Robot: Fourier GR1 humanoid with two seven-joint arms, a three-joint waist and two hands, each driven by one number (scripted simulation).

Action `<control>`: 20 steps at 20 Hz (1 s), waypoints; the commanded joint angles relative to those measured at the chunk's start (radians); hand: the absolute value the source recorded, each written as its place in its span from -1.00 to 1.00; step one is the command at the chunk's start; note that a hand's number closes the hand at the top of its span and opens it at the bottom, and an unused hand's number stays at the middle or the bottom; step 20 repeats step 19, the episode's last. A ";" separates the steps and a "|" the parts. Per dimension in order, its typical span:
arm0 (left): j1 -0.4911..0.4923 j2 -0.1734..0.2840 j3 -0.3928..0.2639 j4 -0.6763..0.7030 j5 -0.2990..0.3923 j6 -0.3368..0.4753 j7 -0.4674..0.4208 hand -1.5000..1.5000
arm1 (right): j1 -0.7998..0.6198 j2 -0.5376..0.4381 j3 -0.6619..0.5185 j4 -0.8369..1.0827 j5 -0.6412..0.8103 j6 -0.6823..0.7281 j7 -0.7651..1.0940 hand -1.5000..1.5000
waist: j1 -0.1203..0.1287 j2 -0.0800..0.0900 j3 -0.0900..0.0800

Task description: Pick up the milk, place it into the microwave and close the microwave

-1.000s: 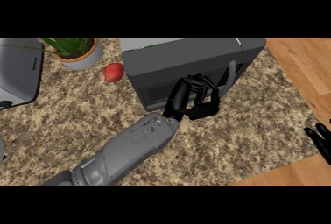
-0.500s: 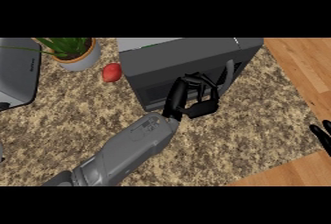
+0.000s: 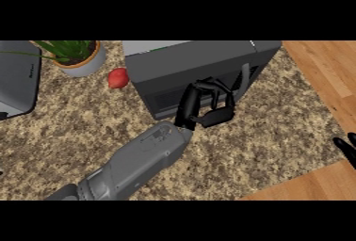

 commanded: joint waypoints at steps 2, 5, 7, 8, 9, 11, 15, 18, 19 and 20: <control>-0.057 0.001 0.064 0.109 0.030 0.019 -0.021 1.00 | -0.004 -0.017 0.007 -0.018 -0.020 0.017 0.012 -1.00 | -0.009 0.016 -0.001; -0.061 0.001 0.062 0.109 0.047 0.024 -0.035 1.00 | -0.006 -0.025 0.006 -0.024 -0.030 0.026 0.013 -1.00 | -0.015 0.016 -0.001; -0.052 0.001 0.060 0.118 0.055 0.020 -0.048 1.00 | 0.000 -0.030 0.014 -0.032 -0.033 0.031 0.021 -1.00 | -0.014 0.019 -0.001; -0.047 0.001 0.056 0.118 0.056 0.022 -0.060 1.00 | -0.010 -0.035 0.006 -0.032 -0.035 0.028 0.021 -1.00 | -0.011 0.023 -0.002; -0.054 0.001 0.051 0.120 0.056 0.021 -0.065 1.00 | -0.004 -0.032 0.013 -0.032 -0.041 0.034 0.021 -1.00 | -0.016 0.022 -0.001; -0.056 0.001 0.051 0.123 0.066 0.026 -0.068 1.00 | -0.002 -0.039 0.013 -0.038 -0.042 0.036 0.026 -1.00 | -0.021 0.021 -0.001; -0.057 0.001 0.050 0.121 0.082 0.030 -0.092 1.00 | -0.001 -0.046 0.010 -0.051 -0.059 0.031 0.033 -1.00 | -0.027 0.022 -0.002; -0.066 0.001 0.045 0.128 0.093 0.029 -0.094 1.00 | -0.011 -0.042 0.015 -0.052 -0.062 0.030 0.032 -1.00 | -0.018 0.024 0.000; -0.073 0.001 0.049 0.128 0.098 0.038 -0.095 1.00 | -0.003 -0.052 0.008 -0.051 -0.069 0.028 0.039 -1.00 | -0.026 0.023 -0.001; -0.073 0.001 0.049 0.128 0.098 0.038 -0.095 1.00 | -0.003 -0.052 0.008 -0.051 -0.069 0.028 0.039 -1.00 | -0.026 0.023 -0.001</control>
